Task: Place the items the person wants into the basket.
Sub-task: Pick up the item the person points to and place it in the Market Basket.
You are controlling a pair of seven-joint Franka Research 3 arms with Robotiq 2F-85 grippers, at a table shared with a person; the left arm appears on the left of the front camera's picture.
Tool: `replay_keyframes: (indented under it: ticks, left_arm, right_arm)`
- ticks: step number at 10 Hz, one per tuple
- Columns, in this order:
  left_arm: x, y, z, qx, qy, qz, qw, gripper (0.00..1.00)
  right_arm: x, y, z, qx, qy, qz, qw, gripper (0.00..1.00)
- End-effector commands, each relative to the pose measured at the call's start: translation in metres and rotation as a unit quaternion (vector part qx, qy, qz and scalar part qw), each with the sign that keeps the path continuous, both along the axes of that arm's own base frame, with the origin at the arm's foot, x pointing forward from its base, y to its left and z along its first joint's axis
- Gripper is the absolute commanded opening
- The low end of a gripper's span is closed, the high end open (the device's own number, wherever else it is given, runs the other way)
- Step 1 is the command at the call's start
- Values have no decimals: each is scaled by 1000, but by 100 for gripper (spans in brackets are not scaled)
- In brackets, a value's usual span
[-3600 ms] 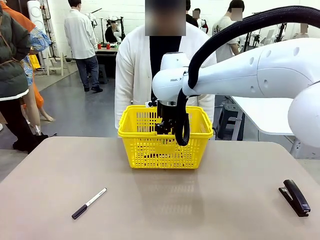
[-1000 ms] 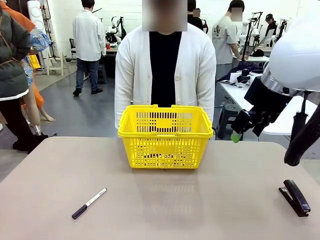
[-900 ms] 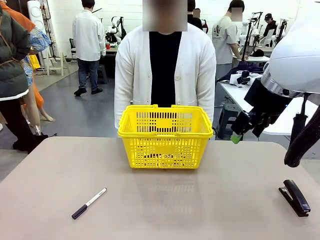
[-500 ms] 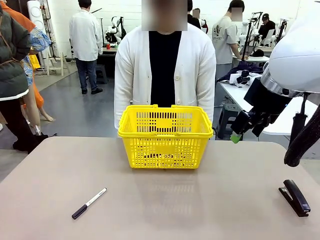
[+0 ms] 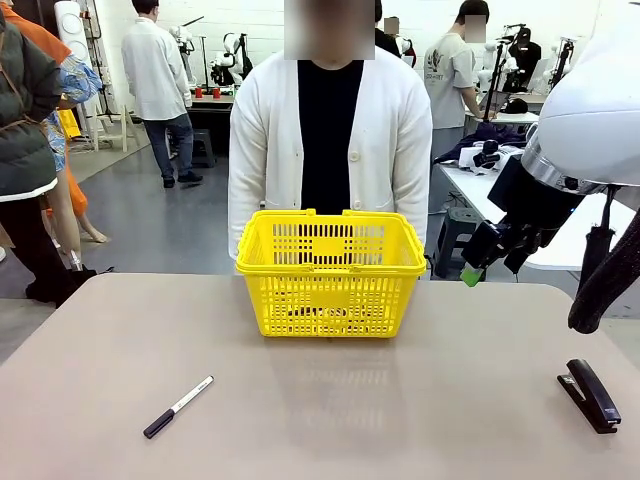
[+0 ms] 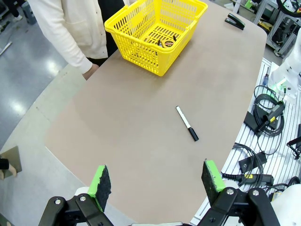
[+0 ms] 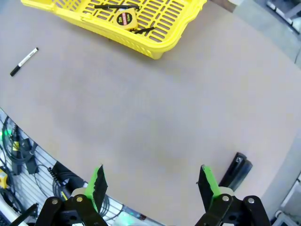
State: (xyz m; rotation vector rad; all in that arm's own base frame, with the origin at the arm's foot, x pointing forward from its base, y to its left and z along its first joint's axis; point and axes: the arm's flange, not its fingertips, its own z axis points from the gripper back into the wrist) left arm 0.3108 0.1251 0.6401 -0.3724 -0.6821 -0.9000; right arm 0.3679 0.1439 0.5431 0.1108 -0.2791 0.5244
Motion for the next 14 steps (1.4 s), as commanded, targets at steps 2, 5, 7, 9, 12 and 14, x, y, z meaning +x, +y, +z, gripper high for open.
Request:
replay_keyframes:
  ticks: [2,5,7,9,12,14]
  left_arm:
    - [-1,0,0,-8,-4,-8,1000,100]
    - [-1,0,0,-8,-4,-8,1000,100]
    - [-1,0,0,-8,-4,-8,1000,100]
    - [-1,0,0,-8,-4,-8,1000,100]
    - [-1,0,0,-8,-4,-8,1000,100]
    - [-1,0,0,-8,-4,-8,1000,100]
  right_arm:
    - [0,-1,1,0,1,-2,1000,100]
    - [0,-1,1,0,1,-2,1000,100]
    - [0,0,0,0,0,0,1000,100]
    - [-48,-53,21,74,-20,46,996,100]
    - [-80,-150,61,246,-10,145,958,100]
    - [-69,-212,81,337,1,162,927,100]
